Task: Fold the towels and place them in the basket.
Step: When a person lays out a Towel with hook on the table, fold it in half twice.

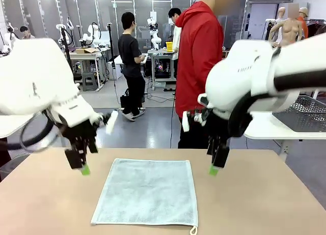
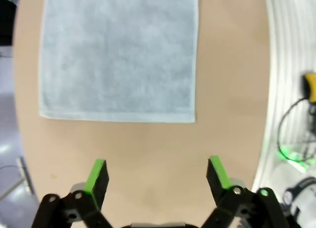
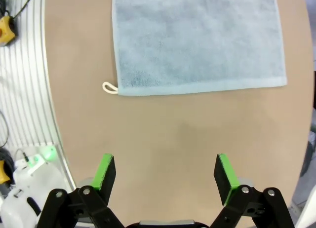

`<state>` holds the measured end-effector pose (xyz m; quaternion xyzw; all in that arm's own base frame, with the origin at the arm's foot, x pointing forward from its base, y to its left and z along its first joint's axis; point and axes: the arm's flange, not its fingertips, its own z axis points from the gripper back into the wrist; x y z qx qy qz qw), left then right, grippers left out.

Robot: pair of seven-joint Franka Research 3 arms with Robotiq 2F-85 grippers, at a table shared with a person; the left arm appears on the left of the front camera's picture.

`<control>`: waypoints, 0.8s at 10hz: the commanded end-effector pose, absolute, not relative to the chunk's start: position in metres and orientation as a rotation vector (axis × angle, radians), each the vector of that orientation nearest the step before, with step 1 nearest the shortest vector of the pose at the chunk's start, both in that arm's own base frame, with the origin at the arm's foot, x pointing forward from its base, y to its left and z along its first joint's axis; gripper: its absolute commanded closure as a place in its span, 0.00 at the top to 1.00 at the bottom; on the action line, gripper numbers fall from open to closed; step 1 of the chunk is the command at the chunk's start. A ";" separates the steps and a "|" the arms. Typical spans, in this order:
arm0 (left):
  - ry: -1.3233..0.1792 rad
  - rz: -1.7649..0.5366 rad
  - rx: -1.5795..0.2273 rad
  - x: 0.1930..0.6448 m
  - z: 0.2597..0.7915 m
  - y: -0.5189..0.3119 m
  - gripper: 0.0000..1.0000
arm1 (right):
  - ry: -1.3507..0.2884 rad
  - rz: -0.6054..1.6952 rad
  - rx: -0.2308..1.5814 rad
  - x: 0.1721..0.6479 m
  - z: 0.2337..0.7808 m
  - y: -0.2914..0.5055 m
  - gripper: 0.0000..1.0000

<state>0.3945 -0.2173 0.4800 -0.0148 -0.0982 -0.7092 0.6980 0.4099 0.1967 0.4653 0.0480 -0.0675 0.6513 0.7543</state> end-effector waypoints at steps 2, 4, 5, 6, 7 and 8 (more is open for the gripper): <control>-0.184 -1.499 0.064 0.375 0.418 -0.224 1.00 | -0.163 1.312 -0.031 0.392 0.410 0.221 1.00; -0.160 -1.503 0.065 0.360 0.394 -0.228 1.00 | -0.133 1.310 -0.047 0.383 0.385 0.237 1.00; -0.148 -1.527 0.031 0.355 0.380 -0.227 1.00 | -0.116 1.318 -0.059 0.378 0.375 0.240 1.00; -0.153 -1.562 0.004 0.352 0.368 -0.226 1.00 | -0.096 1.317 -0.049 0.374 0.364 0.243 1.00; -0.161 -1.587 -0.001 0.350 0.359 -0.225 1.00 | -0.089 1.312 -0.052 0.372 0.355 0.245 1.00; -0.161 -1.604 -0.001 0.350 0.352 -0.226 1.00 | -0.085 1.320 -0.038 0.373 0.347 0.247 1.00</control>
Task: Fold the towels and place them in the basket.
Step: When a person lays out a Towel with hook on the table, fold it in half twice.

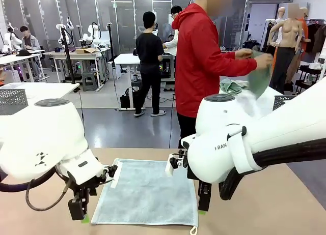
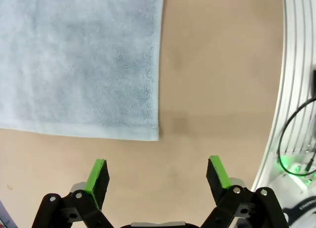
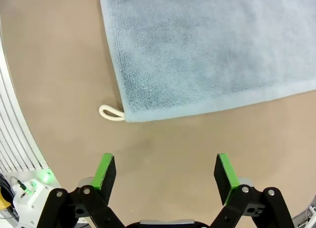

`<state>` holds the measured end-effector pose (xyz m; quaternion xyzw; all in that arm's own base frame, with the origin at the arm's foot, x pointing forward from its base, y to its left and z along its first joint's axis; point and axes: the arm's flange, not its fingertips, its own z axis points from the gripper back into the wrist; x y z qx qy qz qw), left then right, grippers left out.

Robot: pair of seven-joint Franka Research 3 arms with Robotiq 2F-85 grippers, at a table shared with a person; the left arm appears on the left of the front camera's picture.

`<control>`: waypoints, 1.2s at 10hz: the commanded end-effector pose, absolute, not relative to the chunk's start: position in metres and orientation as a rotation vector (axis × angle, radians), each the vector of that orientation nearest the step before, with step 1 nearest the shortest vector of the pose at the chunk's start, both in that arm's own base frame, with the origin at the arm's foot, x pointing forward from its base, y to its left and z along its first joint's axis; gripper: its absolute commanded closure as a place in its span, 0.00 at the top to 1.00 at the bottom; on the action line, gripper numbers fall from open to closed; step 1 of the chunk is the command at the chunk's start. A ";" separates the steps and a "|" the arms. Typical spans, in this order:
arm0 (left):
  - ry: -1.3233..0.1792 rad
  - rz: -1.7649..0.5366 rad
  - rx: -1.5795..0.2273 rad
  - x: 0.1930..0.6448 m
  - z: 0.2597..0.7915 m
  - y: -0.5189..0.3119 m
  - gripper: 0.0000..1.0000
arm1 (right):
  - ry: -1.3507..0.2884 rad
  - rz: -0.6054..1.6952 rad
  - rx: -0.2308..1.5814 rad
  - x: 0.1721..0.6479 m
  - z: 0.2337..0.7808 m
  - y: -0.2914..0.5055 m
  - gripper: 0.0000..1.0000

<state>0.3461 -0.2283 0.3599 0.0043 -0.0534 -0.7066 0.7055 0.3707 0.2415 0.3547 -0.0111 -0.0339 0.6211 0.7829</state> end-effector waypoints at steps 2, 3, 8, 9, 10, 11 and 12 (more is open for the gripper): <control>-0.165 -1.676 -0.003 0.352 0.340 -0.227 1.00 | -0.080 1.382 -0.014 0.380 0.325 0.246 1.00; -0.167 -1.691 -0.009 0.351 0.336 -0.227 1.00 | -0.076 1.396 -0.005 0.379 0.320 0.246 1.00; -0.134 -1.693 0.007 0.355 0.334 -0.232 1.00 | -0.065 1.384 -0.002 0.378 0.316 0.247 1.00; -0.134 -1.693 0.007 0.355 0.334 -0.232 1.00 | -0.065 1.384 -0.002 0.378 0.316 0.247 1.00; -0.126 -1.694 0.003 0.355 0.330 -0.233 1.00 | -0.067 1.394 -0.001 0.379 0.314 0.248 1.00; -0.110 -1.710 0.014 0.353 0.324 -0.238 1.00 | -0.066 1.425 -0.064 0.378 0.314 0.252 1.00; -0.115 -1.700 0.003 0.355 0.317 -0.240 1.00 | -0.067 1.451 -0.066 0.379 0.309 0.257 1.00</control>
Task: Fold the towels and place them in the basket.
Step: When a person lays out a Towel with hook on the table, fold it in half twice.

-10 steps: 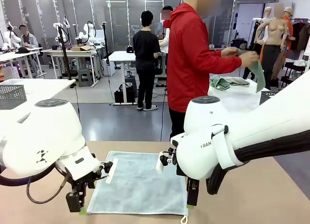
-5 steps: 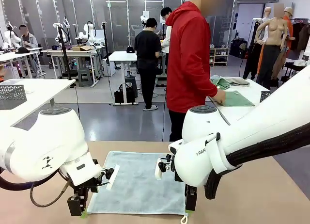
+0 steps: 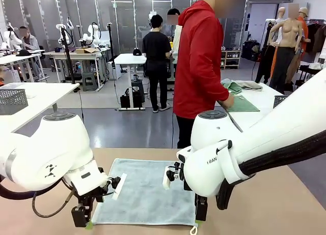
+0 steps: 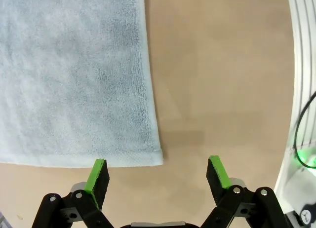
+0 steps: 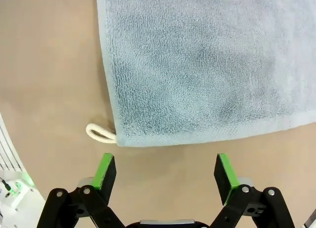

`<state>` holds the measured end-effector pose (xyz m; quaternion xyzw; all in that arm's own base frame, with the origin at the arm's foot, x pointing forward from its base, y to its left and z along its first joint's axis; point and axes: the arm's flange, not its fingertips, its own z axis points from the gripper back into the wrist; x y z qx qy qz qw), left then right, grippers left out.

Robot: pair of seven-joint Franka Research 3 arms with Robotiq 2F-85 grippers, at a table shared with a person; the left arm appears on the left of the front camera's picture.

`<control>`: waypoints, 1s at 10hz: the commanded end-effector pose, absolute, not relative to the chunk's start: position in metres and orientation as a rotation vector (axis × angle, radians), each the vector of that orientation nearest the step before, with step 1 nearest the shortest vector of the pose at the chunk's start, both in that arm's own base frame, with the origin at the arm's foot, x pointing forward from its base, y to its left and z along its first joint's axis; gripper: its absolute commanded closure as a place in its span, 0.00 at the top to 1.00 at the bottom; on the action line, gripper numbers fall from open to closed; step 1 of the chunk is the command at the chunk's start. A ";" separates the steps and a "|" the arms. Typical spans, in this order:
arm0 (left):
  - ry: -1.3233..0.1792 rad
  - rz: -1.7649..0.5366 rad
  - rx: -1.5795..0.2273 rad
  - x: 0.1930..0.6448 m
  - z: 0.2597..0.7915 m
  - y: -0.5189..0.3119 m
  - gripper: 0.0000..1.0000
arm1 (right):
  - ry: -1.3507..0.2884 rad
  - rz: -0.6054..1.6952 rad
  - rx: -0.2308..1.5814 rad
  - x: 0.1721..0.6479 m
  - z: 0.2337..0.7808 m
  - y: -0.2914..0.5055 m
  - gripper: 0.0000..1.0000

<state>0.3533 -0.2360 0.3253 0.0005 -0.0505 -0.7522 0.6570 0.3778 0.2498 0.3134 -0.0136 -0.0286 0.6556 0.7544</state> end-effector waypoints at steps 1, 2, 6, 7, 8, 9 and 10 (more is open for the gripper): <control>-0.098 -1.688 -0.009 0.355 0.311 -0.243 1.00 | -0.070 1.480 -0.057 0.379 0.304 0.261 1.00; -0.095 -1.684 -0.012 0.355 0.309 -0.243 1.00 | -0.059 1.499 -0.064 0.379 0.301 0.262 1.00; -0.099 -1.687 -0.010 0.361 0.304 -0.244 1.00 | -0.038 1.495 -0.009 0.379 0.287 0.269 1.00; -0.096 -1.687 -0.013 0.361 0.303 -0.245 1.00 | -0.022 1.483 0.009 0.378 0.284 0.270 1.00; -0.094 -1.685 -0.012 0.362 0.302 -0.244 1.00 | -0.017 1.479 0.012 0.377 0.283 0.272 1.00; -0.092 -1.688 -0.015 0.364 0.301 -0.243 1.00 | -0.016 1.483 0.012 0.378 0.282 0.272 1.00; -0.091 -1.692 -0.019 0.365 0.300 -0.243 1.00 | -0.013 1.484 0.012 0.378 0.281 0.272 1.00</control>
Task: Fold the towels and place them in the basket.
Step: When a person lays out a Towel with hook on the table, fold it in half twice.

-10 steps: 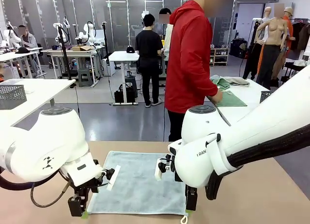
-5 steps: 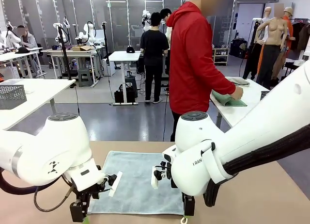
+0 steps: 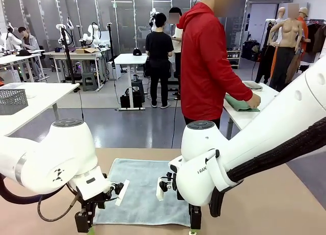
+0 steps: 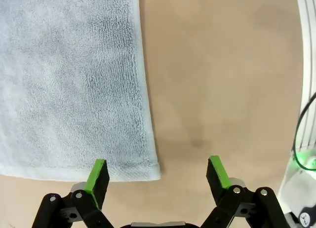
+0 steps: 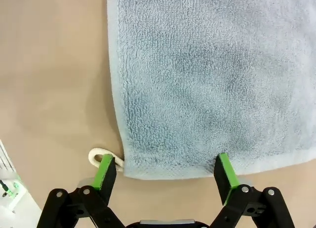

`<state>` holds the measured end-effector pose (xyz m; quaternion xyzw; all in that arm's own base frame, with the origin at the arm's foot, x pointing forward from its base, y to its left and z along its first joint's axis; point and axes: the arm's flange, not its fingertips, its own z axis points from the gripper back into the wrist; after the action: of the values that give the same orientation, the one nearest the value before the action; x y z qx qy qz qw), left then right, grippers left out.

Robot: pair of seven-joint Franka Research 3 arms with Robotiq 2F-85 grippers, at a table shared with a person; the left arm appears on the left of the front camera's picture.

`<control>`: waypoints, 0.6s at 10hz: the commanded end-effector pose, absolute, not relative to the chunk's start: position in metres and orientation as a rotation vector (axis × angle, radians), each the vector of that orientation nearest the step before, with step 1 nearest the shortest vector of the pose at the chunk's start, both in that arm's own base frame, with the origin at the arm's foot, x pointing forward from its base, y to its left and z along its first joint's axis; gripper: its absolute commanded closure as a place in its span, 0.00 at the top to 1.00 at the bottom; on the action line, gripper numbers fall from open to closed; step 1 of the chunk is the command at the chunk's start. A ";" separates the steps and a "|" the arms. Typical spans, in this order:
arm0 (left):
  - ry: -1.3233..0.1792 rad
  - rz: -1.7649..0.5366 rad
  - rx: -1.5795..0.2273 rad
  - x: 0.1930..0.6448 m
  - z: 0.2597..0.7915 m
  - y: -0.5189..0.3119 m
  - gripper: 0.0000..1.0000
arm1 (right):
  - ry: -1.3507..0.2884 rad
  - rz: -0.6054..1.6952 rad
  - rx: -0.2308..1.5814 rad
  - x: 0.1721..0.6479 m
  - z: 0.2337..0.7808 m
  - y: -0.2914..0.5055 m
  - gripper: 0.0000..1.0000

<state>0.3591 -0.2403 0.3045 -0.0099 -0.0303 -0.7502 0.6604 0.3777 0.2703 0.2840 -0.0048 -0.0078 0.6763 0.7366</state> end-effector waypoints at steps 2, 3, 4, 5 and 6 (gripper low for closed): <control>-0.091 -1.710 0.004 0.365 0.299 -0.244 0.80 | -0.026 1.496 0.003 0.377 0.283 0.272 1.00; -0.103 -1.700 0.006 0.366 0.300 -0.244 0.82 | -0.032 1.490 -0.007 0.377 0.283 0.271 0.80; -0.119 -1.688 0.024 0.367 0.300 -0.244 0.82 | -0.030 1.490 -0.014 0.376 0.284 0.271 0.80; -0.127 -1.683 0.036 0.367 0.299 -0.243 0.82 | -0.033 1.490 -0.019 0.375 0.284 0.271 0.80; -0.126 -1.677 0.036 0.367 0.299 -0.242 0.82 | -0.034 1.488 -0.018 0.374 0.284 0.271 0.80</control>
<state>0.3657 -0.2402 0.3050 -0.0020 -0.0491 -0.7478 0.6621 0.3773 0.2729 0.2878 -0.0063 -0.0122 0.6782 0.7348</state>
